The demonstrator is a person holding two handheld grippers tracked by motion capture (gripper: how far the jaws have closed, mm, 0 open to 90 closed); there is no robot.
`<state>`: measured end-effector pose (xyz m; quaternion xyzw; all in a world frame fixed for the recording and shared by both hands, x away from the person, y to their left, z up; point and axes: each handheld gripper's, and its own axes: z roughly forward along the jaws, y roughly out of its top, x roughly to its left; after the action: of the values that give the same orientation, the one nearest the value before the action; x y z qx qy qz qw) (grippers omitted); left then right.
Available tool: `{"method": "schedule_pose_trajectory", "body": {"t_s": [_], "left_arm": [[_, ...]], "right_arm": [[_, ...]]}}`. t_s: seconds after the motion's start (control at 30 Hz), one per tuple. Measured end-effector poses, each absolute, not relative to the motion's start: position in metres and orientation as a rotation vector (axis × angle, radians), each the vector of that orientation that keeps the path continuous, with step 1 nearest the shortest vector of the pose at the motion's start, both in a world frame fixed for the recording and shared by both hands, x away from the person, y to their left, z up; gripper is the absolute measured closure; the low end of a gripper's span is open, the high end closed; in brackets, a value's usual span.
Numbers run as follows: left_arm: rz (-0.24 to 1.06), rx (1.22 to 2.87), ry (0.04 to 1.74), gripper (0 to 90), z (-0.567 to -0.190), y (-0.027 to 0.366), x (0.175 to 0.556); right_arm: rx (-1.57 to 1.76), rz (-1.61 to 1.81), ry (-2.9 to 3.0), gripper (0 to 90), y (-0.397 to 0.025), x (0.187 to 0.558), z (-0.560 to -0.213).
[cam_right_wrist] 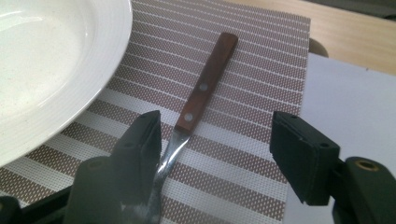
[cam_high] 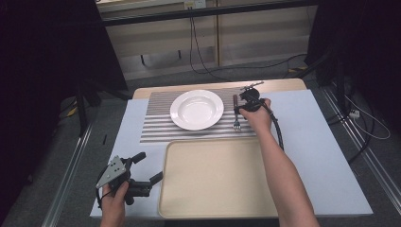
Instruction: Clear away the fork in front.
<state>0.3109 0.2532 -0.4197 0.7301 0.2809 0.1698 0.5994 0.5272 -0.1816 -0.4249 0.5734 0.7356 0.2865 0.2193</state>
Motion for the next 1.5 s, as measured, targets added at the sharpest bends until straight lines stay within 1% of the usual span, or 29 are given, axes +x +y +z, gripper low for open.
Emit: {"method": "schedule_pose_trajectory", "body": {"t_s": [0.07, 0.13, 0.2, 0.23, 0.27, 0.33, 0.37, 0.4, 0.43, 0.5, 0.53, 0.57, 0.7, 0.93, 1.03, 1.5], "left_arm": [[0.396, 1.702, 0.648, 1.7, -0.420, 0.254, 0.311], [0.401, 1.701, 0.644, 1.7, -0.420, 0.253, 0.312], [0.396, 1.703, 0.643, 1.7, -0.420, 0.253, 0.312], [0.396, 1.703, 0.643, 1.7, -0.420, 0.253, 0.312], [0.397, 1.704, 0.643, 1.7, -0.420, 0.253, 0.312], [0.395, 1.705, 0.642, 1.7, -0.420, 0.253, 0.312], [0.396, 1.704, 0.643, 1.7, -0.420, 0.253, 0.312], [0.396, 1.704, 0.643, 1.7, -0.420, 0.253, 0.312], [0.396, 1.705, 0.644, 1.7, -0.420, 0.253, 0.312], [0.395, 1.706, 0.645, 1.7, -0.421, 0.253, 0.312], [0.387, 1.707, 0.648, 1.7, -0.421, 0.253, 0.311], [0.386, 1.707, 0.648, 1.7, -0.421, 0.253, 0.311], [0.391, 1.708, 0.648, 1.6, -0.421, 0.253, 0.311], [0.394, 1.720, 0.641, 1.7, -0.421, 0.253, 0.311], [0.396, 1.717, 0.644, 1.7, -0.421, 0.255, 0.312], [0.399, 1.712, 0.644, 1.7, -0.421, 0.256, 0.311]], "right_arm": [[1.601, 0.802, 2.030, 38.4, -0.181, 0.529, -0.427], [1.621, 0.828, 2.038, 45.2, -0.180, 0.531, -0.429], [1.628, 0.829, 2.041, 45.4, -0.179, 0.532, -0.430], [1.629, 0.828, 2.042, 47.1, -0.177, 0.533, -0.432], [1.631, 0.826, 2.046, 51.6, -0.176, 0.534, -0.433], [1.643, 0.836, 2.046, 53.1, -0.174, 0.535, -0.436], [1.660, 0.838, 2.038, 55.8, -0.173, 0.537, -0.438], [1.660, 0.838, 2.038, 55.8, -0.173, 0.537, -0.438], [1.670, 0.849, 2.038, 58.8, -0.171, 0.539, -0.441], [1.673, 0.842, 2.034, 59.1, -0.170, 0.539, -0.442], [1.678, 0.838, 2.036, 62.0, -0.169, 0.541, -0.444], [1.678, 0.838, 2.036, 62.0, -0.169, 0.541, -0.444], [1.706, 0.836, 2.038, 67.1, -0.167, 0.545, -0.446], [1.757, 0.824, 2.001, 73.1, -0.164, 0.550, -0.451], [1.774, 0.827, 1.999, 77.4, -0.166, 0.551, -0.450], [1.747, 0.706, 2.104, 78.2, -0.176, 0.545, -0.443]]}}
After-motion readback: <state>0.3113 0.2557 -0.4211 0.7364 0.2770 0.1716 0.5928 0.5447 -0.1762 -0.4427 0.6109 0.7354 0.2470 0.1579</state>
